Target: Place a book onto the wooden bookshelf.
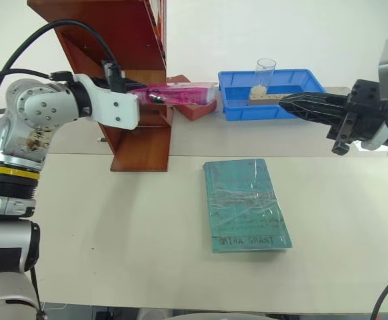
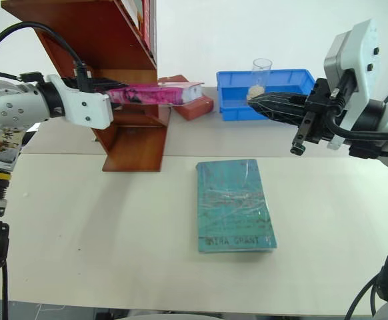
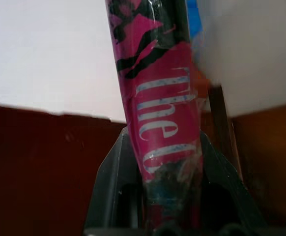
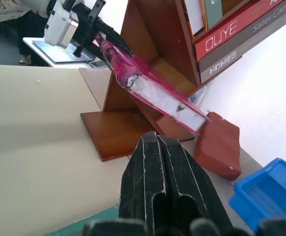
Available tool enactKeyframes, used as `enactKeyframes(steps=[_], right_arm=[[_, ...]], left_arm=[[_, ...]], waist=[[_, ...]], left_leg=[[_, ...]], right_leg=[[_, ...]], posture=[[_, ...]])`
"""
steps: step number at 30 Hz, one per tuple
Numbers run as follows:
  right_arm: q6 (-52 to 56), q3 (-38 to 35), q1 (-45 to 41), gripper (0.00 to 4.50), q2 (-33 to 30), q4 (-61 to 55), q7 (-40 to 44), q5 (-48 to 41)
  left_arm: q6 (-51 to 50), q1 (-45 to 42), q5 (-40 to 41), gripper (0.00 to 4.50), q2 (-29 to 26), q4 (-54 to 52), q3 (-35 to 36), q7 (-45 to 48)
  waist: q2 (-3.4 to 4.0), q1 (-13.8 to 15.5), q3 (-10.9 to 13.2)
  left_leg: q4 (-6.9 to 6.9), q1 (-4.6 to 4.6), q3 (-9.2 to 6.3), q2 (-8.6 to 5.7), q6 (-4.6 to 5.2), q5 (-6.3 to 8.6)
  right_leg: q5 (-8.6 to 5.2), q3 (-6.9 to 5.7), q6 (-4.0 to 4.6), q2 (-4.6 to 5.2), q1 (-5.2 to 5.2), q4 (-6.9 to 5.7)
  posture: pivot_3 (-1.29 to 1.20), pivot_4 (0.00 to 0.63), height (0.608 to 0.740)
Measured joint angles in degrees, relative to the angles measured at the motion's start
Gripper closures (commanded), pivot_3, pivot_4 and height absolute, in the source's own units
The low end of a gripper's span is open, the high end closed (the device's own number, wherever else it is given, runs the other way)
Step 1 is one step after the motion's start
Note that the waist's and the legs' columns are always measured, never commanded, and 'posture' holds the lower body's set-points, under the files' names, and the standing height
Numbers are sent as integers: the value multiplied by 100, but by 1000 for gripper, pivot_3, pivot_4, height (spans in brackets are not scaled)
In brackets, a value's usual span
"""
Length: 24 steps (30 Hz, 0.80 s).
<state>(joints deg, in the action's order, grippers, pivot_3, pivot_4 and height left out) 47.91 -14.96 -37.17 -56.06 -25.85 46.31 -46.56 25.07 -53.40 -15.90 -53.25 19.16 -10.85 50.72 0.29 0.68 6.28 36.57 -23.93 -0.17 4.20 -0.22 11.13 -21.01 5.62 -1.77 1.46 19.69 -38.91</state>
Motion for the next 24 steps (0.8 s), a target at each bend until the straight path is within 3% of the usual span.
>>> enactKeyframes(steps=[5,13,17,24], right_arm=[[0,107,-57,4500,49,67,-25,27],[0,110,-85,4500,48,130,-22,45],[-2,110,-83,4500,47,148,-10,76],[-177,117,-82,4500,-159,429,297,299]], left_arm=[[-31,-1,-85,3871,-27,210,-4,60],[-285,-29,-111,52,-167,410,9,307],[-465,33,-47,52,-285,339,19,506],[-2059,574,1329,52,-632,-543,886,1404]], waist=[[3,4,-2],[16,-13,-10],[16,-13,-10],[6,-31,-4]], left_leg=[[1,-36,4,2,13,-8],[-3,-24,10,17,15,-9],[-6,-28,11,21,15,-9],[-11,-25,17,35,15,-9]], right_leg=[[9,0,10,0,39,-26],[7,-5,8,-11,42,-41],[7,-6,8,-15,45,-43],[7,-15,8,-19,51,-44]], posture=[[0,150,649],[0,150,649],[0,150,649],[0,150,649]])
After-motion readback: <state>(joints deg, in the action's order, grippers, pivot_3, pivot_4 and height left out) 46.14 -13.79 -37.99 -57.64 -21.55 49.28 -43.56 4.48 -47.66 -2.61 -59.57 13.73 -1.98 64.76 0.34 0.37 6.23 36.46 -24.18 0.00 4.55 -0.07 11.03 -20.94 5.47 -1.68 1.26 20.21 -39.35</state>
